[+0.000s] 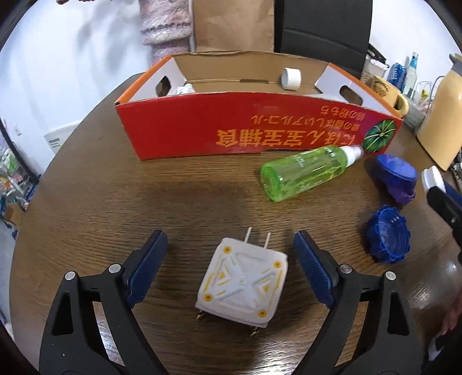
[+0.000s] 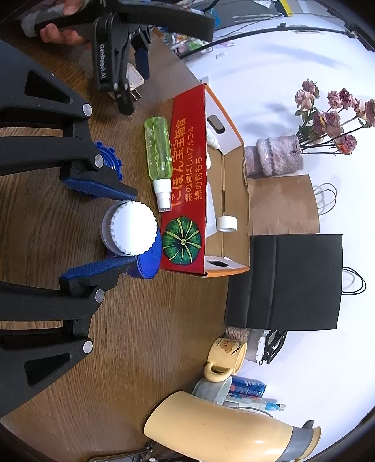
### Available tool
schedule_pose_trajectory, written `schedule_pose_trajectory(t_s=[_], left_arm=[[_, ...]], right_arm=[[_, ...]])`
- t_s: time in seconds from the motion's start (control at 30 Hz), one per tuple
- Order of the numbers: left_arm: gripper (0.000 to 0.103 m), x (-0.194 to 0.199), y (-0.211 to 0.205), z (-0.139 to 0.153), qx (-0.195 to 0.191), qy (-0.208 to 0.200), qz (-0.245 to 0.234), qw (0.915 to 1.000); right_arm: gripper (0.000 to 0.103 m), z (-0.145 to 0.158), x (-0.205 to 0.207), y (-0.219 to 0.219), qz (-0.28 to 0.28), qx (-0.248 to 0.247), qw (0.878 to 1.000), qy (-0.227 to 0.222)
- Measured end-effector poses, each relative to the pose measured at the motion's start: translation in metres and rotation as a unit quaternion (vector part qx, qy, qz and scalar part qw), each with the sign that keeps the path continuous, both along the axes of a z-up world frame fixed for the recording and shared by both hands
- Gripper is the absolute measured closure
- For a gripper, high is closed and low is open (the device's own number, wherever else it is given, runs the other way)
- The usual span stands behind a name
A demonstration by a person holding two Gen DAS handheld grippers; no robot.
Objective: Organize rigid objects
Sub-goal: 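Grasp the white plug adapter with the left gripper while the right holds the lid, then carry the plug adapter and white lid over the cardboard box with both grippers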
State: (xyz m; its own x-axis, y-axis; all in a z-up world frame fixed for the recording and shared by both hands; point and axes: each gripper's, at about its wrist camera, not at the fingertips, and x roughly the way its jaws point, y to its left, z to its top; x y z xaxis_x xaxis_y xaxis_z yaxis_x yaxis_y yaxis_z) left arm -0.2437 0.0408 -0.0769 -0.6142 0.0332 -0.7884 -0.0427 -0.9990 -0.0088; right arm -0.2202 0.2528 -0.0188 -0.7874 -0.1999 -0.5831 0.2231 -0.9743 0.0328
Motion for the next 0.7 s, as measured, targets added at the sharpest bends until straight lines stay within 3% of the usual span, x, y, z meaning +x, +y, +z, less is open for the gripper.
schedule_pose_trajectory(t_s=[0.2,0.23,0.3,0.33,0.37,0.7], left_arm=[[0.017,0.010,-0.007,-0.002,0.002,-0.011,0.001,0.9999],[0.021,0.012,-0.007,-0.002,0.000,-0.010,-0.003,0.9999],[0.040,0.017,-0.003,0.000,0.000,-0.002,-0.017,0.9998],[0.059,0.019,-0.001,0.002,-0.001,0.002,-0.024,0.9997],[0.068,0.021,0.002,0.003,-0.004,0.006,-0.027,0.9996],[0.068,0.022,-0.002,0.009,0.000,0.022,-0.013,0.9997]], right_arm=[[0.058,-0.001,0.000,0.000,0.001,-0.002,1.000,-0.003],[0.058,-0.001,0.000,0.000,0.001,-0.002,1.000,-0.003],[0.058,-0.001,0.001,0.000,0.001,-0.002,1.000,-0.003],[0.058,-0.001,0.000,0.000,0.002,-0.002,1.000,-0.004],[0.058,-0.001,0.000,-0.001,0.002,-0.001,1.000,-0.004],[0.058,-0.002,0.000,-0.003,0.003,0.004,1.000,-0.001]])
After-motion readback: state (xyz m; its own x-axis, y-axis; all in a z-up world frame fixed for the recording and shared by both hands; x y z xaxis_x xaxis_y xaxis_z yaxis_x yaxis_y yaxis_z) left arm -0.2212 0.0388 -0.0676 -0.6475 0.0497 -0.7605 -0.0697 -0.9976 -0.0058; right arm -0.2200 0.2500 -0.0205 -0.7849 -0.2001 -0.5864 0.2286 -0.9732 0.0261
